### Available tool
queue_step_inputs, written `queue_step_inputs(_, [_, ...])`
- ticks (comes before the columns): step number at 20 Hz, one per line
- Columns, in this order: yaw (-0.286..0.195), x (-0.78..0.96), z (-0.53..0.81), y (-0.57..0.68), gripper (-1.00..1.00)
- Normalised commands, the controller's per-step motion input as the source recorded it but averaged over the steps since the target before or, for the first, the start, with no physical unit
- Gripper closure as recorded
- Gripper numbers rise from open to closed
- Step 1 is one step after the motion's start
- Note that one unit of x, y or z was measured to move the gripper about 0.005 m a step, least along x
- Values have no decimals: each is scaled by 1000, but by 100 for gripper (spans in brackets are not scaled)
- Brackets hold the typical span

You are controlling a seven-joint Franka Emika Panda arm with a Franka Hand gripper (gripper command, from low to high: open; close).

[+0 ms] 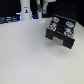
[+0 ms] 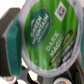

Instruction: Open the kcup holder, insert the kcup into the holder, and close the kcup holder

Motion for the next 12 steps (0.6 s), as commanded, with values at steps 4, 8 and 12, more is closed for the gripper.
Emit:
queue_step_inputs(4, [14,98,270,673,100])
queue_step_inputs(8, [17,129,210,677,100])
queue_step_inputs(12, [23,90,79,654,100])
